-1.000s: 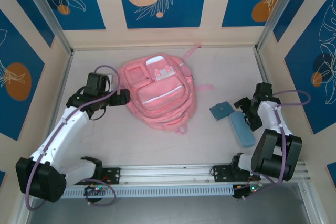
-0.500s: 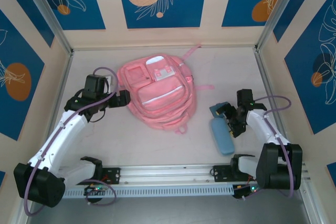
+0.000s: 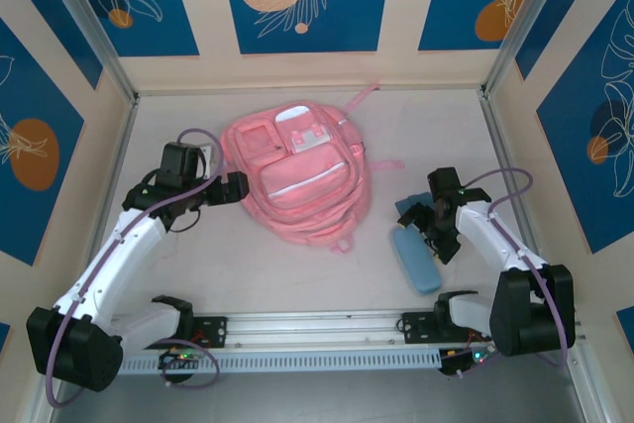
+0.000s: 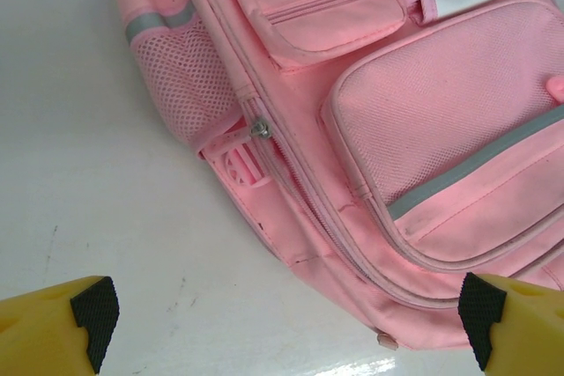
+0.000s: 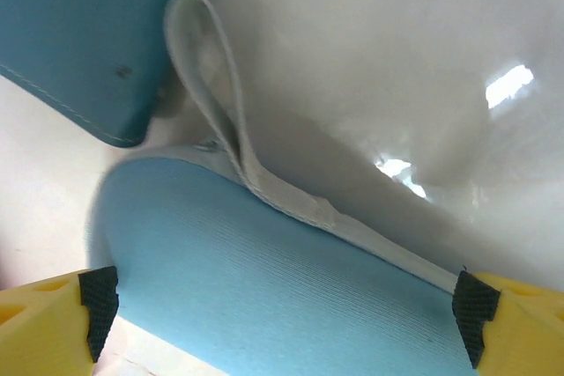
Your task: Pack books, pencil case, and school supplies into a backpack
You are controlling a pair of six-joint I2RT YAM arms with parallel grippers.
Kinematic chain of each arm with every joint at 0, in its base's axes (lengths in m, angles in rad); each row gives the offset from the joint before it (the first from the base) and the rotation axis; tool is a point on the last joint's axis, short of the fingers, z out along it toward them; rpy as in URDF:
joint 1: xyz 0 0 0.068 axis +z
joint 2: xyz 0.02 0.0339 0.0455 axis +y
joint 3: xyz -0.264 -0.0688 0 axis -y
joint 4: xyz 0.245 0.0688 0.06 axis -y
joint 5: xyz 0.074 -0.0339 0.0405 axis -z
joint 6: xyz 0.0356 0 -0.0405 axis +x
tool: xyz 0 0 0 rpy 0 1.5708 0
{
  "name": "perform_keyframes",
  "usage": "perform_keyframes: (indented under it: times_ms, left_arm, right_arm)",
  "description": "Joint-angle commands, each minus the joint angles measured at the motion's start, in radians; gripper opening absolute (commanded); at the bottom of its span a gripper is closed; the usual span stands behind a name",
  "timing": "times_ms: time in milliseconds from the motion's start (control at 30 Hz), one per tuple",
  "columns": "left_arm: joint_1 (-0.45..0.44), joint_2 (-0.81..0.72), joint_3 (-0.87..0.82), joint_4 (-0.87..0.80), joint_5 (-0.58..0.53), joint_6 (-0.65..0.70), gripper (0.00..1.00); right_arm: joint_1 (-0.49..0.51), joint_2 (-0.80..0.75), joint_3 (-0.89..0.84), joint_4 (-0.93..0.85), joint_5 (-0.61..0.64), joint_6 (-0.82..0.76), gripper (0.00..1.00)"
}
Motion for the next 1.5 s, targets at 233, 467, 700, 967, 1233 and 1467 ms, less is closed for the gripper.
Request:
perform_keyframes:
  times_ms: [233,467,700,967,1233,1467]
  left_arm:
    - [-0.001,-0.037,-0.018,0.032,0.036,-0.005,1.0]
    - [-0.003,-0.022,-0.017,0.033,0.048,-0.009,1.0]
    - [-0.004,-0.021,-0.017,0.033,0.046,-0.011,1.0]
    - [-0.004,-0.026,-0.016,0.021,0.044,-0.01,1.0]
    - [-0.007,-0.021,-0.015,0.027,0.071,-0.013,1.0]
    - [-0.012,-0.018,-0.019,0.025,0.081,-0.011,1.0]
  right_arm:
    - [0.185,-0.157,-0.072,-0.082,-0.075,0.176,0.99]
    - [0.319,-0.074,-0.073,-0.09,0.02,0.173,0.99]
    - [0.387,0.038,-0.049,-0.03,0.057,0.129,0.97]
    - [0.35,0.056,-0.028,0.137,0.039,0.021,0.65]
    - [0.236,0.136,0.048,0.291,-0.072,-0.185,0.6]
    - [0.24,0.141,0.105,0.123,0.002,-0.227,0.95]
